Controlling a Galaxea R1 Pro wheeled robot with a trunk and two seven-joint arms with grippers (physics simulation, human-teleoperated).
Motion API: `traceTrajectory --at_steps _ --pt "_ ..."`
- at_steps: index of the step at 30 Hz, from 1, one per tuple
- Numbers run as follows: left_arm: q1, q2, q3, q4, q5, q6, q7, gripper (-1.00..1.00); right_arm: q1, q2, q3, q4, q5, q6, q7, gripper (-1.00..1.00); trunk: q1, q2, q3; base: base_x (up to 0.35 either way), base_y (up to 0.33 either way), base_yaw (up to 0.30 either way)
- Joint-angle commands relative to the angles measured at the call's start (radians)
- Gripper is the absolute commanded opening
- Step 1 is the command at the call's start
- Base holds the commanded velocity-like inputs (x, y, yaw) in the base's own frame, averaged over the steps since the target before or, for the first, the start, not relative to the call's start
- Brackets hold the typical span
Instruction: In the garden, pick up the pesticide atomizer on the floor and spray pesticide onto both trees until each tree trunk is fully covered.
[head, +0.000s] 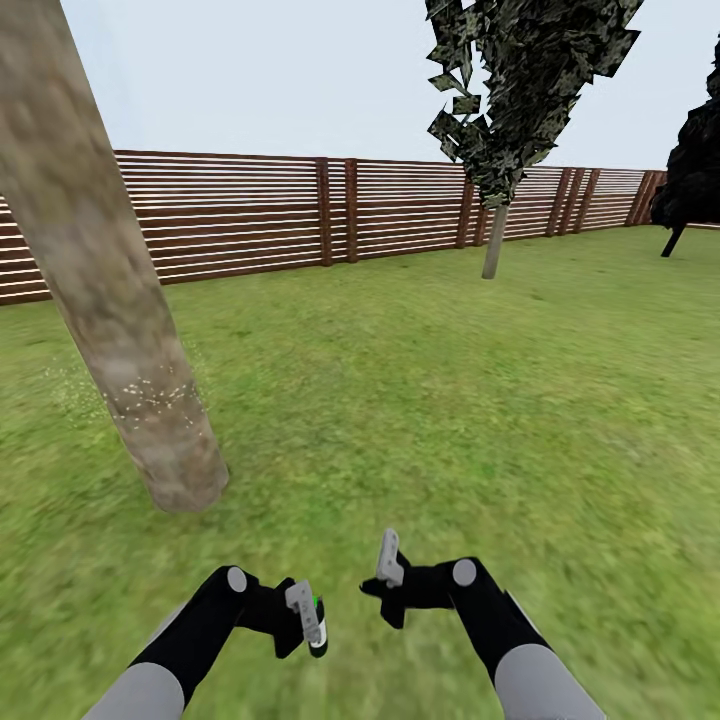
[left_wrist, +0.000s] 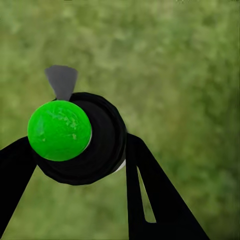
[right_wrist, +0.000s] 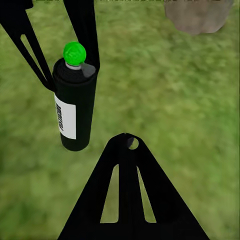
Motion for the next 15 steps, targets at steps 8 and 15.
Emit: traceTrajectory --at_steps 8,15 --pt "0.003 -0.018 0.0 0.001 0.001 0.002 0.053 -1.0 -0.025 0.002 -0.006 0.033 0.006 -0.006 0.013 -1.0 0.0 0.0 -0.001 0.0 0.0 0.0" --pt "0.003 -0.019 -0.001 0.002 0.001 -0.002 0.053 -1.0 -0.025 0.002 -0.005 0.043 0.006 -0.006 0.058 -1.0 0.0 0.0 -0.001 0.0 0.0 0.0"
